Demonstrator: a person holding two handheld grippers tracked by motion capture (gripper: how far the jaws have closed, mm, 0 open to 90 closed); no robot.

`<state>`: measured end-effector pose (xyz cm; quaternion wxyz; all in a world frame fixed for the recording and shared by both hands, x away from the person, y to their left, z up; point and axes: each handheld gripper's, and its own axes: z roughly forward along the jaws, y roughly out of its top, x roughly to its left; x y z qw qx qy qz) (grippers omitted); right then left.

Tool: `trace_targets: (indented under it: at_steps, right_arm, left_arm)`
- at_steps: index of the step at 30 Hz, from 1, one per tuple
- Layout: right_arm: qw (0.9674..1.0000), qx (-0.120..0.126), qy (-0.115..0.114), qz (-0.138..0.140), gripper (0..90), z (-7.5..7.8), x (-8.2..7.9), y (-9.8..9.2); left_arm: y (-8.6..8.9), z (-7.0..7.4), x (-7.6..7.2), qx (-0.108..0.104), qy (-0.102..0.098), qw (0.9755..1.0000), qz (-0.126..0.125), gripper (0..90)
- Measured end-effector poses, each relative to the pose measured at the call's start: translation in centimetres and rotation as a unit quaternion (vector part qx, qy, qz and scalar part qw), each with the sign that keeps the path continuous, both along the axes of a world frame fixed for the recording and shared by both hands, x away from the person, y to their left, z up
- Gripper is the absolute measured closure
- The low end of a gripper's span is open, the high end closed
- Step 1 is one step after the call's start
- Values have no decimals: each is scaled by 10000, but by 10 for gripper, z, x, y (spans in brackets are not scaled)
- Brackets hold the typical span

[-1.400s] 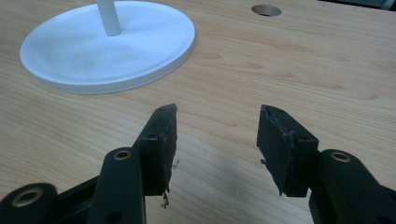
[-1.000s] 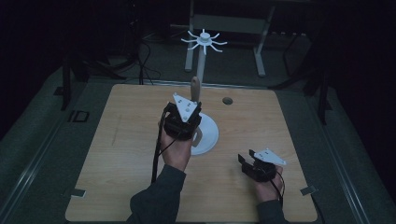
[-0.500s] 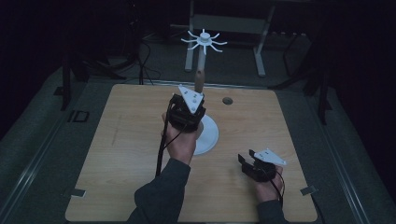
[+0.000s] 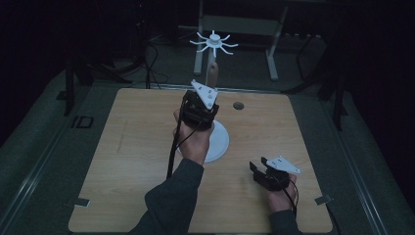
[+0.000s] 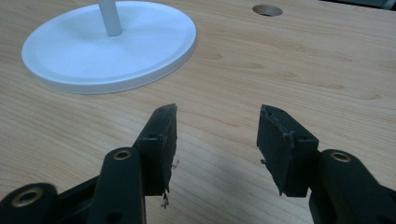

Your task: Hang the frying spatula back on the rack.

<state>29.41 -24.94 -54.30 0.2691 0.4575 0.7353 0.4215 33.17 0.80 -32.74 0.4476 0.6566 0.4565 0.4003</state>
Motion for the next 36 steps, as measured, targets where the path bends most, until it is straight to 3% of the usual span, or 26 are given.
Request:
trace_targets:
  at_steps: [21,36]
  right_arm:
    - [10000,32,-7,4,471,1,0,-1]
    - [10000,53,-11,-2,470,1,0,-1]
  left_arm:
    - [-4,8,18,192,111,9993,293,751]
    - [-3,6,28,250,233,9989,327,751]
